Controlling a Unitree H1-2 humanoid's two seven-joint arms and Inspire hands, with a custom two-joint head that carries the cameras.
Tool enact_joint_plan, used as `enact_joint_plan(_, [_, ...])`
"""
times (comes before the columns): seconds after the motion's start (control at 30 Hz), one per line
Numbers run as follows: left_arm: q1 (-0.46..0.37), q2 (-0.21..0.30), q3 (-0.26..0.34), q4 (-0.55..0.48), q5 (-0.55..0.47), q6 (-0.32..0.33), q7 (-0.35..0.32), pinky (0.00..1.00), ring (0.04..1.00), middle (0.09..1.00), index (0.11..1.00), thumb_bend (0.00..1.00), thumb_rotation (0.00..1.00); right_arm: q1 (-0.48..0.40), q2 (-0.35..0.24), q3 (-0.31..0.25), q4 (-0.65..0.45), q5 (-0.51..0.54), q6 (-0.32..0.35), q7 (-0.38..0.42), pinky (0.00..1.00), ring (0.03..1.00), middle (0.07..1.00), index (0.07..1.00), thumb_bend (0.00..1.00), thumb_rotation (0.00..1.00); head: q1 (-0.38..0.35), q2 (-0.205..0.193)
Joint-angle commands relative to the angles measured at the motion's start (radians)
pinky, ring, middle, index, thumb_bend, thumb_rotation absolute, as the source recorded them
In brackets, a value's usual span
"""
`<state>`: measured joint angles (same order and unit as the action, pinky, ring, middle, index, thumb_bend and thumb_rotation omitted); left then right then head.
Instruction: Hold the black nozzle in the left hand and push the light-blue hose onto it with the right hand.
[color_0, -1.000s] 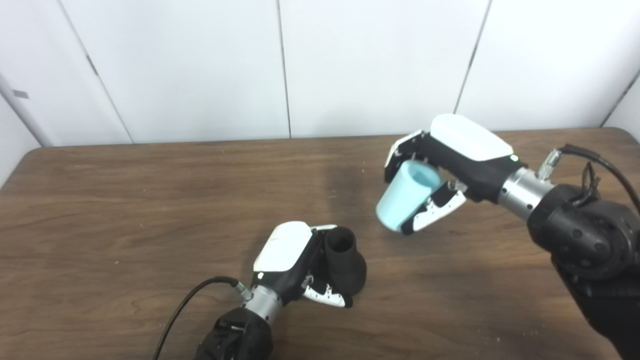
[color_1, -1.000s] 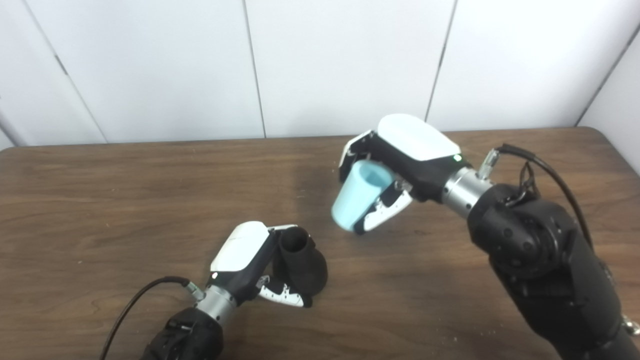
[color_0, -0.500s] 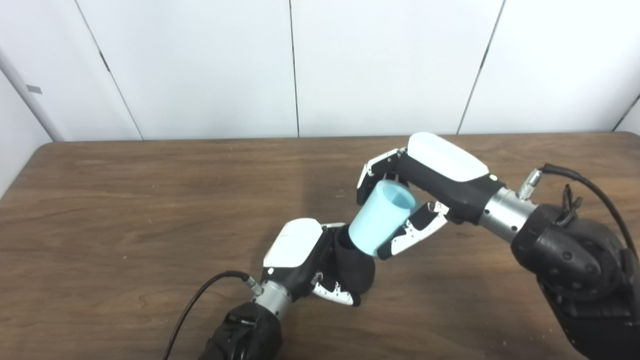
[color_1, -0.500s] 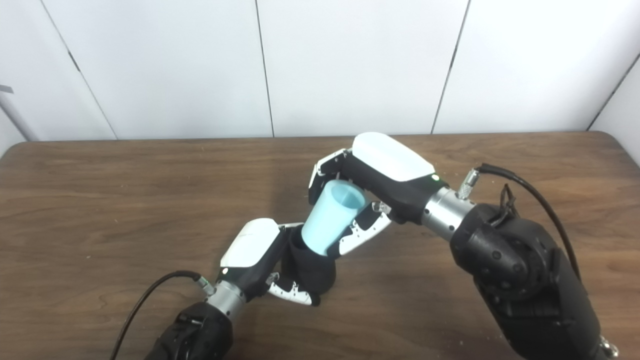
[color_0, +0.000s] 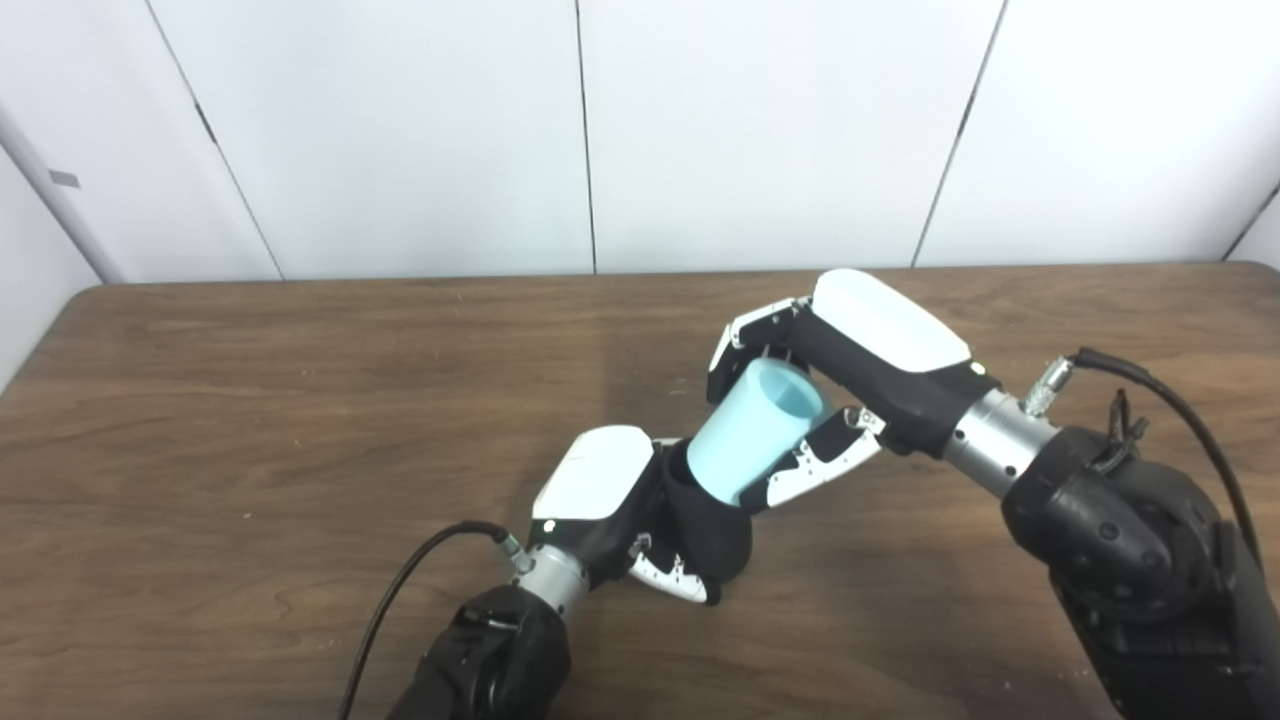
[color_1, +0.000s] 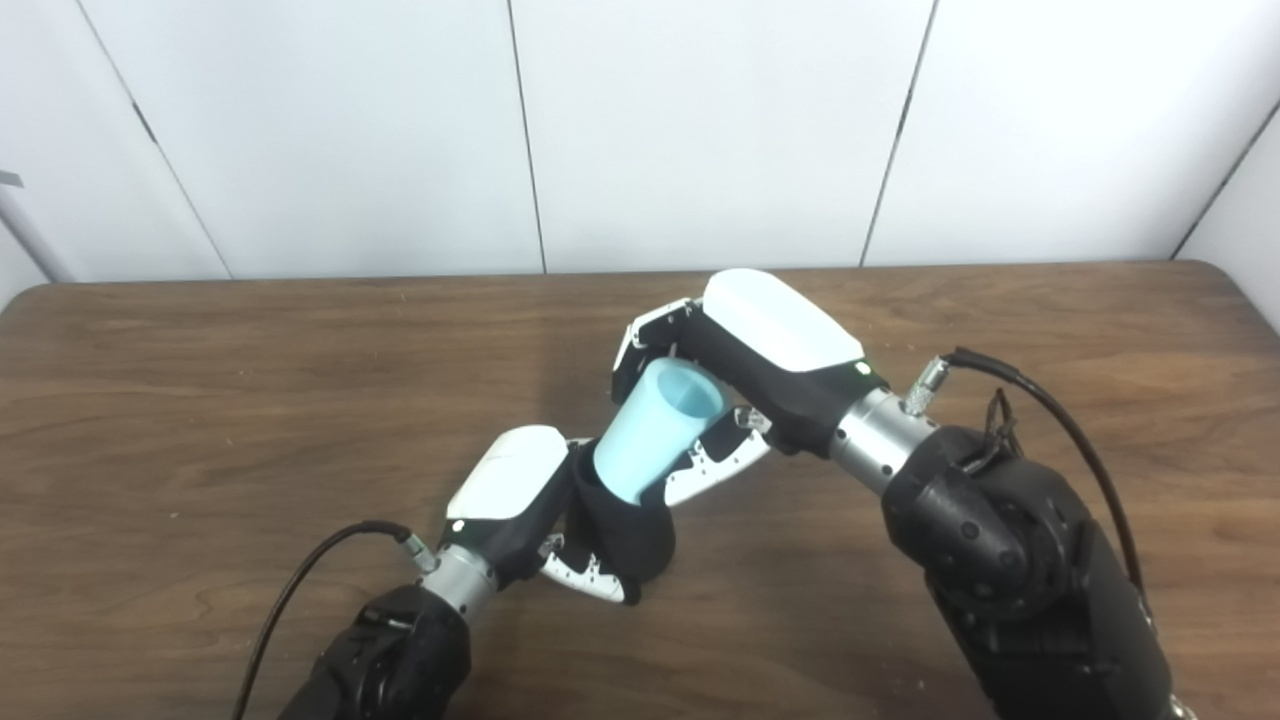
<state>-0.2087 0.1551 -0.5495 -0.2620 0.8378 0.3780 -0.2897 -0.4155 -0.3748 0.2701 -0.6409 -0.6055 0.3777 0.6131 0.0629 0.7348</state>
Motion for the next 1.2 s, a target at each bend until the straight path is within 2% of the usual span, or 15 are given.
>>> enact_joint_plan(0.0, [0.066,0.008,-0.069,0.049,-0.044,0.058,-0.17,0.51,0.593,0.509,0.48,0.52,0.0,-0.026,-0.001,0.011,-0.009,-0.013,-0.049,-0.013,0.4,0.411,0.496,0.495,0.5,0.0,0.002,0.003])
enact_joint_plan(0.23, [0.071,0.005,-0.073,0.055,-0.044,0.055,-0.164,0.51,0.587,0.518,0.476,0.52,0.0,-0.025,0.009,0.017,-0.023,-0.01,-0.038,-0.007,0.31,0.421,0.503,0.509,0.5,0.0,0.006,0.007])
enact_joint_plan(0.63, [0.072,0.004,-0.069,0.057,-0.059,0.048,-0.16,0.52,0.599,0.526,0.472,0.52,0.0,-0.056,-0.002,-0.014,-0.014,0.025,-0.053,-0.022,0.32,0.416,0.496,0.502,0.5,0.0,0.004,0.017])
enact_joint_plan(1.17, [0.059,-0.005,-0.081,0.065,-0.05,0.065,-0.173,0.52,0.59,0.532,0.47,0.52,0.0,-0.075,-0.008,-0.02,-0.01,-0.004,-0.058,-0.016,0.31,0.421,0.508,0.507,0.5,0.0,0.013,0.02])
